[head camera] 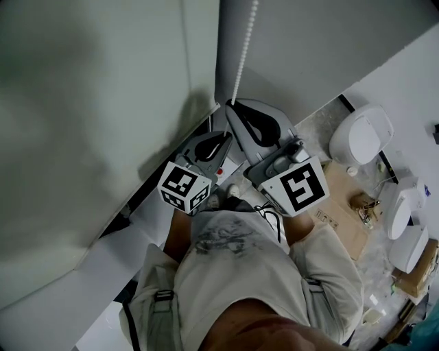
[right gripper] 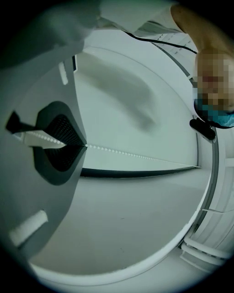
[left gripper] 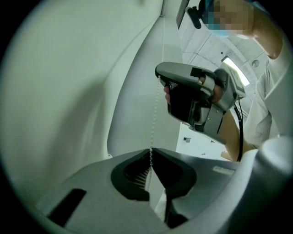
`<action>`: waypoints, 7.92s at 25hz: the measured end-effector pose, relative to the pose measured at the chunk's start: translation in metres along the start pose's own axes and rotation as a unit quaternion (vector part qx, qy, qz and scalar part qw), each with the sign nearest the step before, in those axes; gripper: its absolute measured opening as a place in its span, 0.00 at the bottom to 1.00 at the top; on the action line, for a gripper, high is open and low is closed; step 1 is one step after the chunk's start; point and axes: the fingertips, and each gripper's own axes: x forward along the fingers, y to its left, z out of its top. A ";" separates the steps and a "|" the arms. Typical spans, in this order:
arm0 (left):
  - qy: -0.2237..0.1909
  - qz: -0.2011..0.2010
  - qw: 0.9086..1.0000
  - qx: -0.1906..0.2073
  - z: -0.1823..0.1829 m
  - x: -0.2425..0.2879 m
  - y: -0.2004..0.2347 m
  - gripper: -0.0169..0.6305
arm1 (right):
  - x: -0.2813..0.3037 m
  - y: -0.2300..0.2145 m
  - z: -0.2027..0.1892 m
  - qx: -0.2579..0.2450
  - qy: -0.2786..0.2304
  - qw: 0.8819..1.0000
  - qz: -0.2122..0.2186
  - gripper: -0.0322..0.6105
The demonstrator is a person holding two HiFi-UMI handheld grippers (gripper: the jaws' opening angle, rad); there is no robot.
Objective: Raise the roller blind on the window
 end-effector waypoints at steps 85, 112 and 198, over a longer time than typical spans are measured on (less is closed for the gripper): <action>-0.107 0.013 0.988 0.114 0.116 -0.023 -0.029 0.17 | -0.019 0.037 -0.143 0.020 0.106 0.994 0.004 0.06; -0.037 0.028 0.997 0.060 0.045 -0.019 -0.002 0.04 | -0.018 0.048 -0.222 0.024 0.182 0.983 0.008 0.06; 0.048 0.063 0.997 0.000 -0.062 -0.018 0.004 0.04 | 0.001 0.016 0.017 -0.018 0.003 0.998 0.056 0.07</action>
